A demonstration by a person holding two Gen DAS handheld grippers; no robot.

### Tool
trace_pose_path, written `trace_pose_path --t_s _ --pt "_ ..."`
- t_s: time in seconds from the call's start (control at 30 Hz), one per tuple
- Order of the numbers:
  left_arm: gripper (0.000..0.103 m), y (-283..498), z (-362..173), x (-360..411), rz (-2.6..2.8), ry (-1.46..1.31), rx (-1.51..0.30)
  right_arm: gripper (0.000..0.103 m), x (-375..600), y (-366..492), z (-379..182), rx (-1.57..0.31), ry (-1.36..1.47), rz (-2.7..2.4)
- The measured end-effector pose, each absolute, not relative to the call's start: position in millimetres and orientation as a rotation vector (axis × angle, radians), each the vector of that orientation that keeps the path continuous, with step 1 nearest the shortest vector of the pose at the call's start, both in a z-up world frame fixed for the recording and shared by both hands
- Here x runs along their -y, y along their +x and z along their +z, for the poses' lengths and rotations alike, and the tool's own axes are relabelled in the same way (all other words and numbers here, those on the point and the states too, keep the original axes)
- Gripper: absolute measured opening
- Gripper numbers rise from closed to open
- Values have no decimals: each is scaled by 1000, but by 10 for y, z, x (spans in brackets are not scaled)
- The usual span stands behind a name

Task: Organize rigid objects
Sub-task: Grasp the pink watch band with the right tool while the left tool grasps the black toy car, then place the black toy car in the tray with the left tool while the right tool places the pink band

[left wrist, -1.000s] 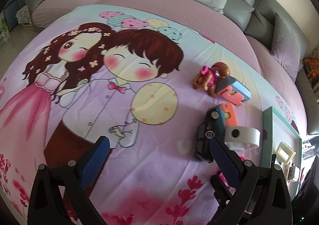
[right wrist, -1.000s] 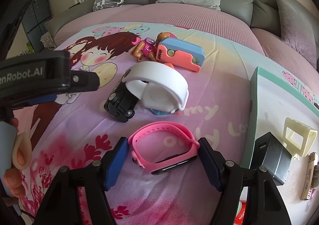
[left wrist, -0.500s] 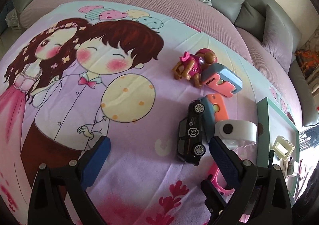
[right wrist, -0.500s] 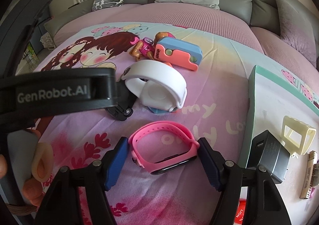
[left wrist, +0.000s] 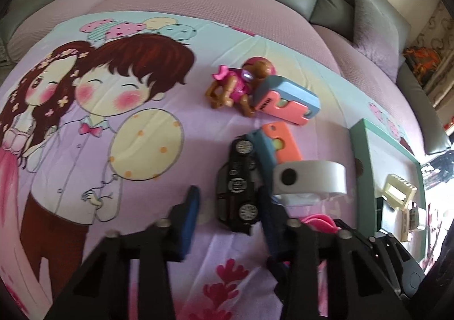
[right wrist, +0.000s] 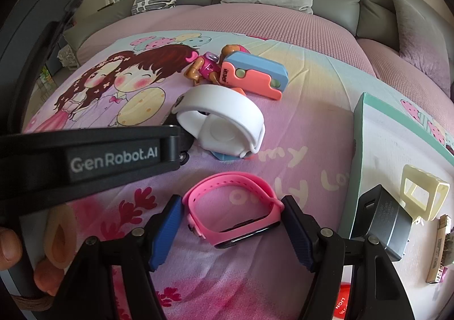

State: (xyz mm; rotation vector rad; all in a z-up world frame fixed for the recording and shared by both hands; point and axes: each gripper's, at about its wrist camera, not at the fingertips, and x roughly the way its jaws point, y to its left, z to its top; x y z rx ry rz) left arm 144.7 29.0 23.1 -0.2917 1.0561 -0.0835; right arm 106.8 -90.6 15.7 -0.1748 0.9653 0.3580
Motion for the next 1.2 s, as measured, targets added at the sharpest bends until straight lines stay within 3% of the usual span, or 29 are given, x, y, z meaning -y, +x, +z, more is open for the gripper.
trace_pose_path --t_s 0.03,0.53,1.2 --pt "28 1449 234 -272 -95 -290 -1056 73 904 1068 156 -966 -174 358" --pt "28 1355 425 -446 -28 -321 -999 73 1022 1061 237 -964 -113 346" --pt "28 1194 1003 -278 -29 -289 -839 73 1393 895 770 -733 -123 224"
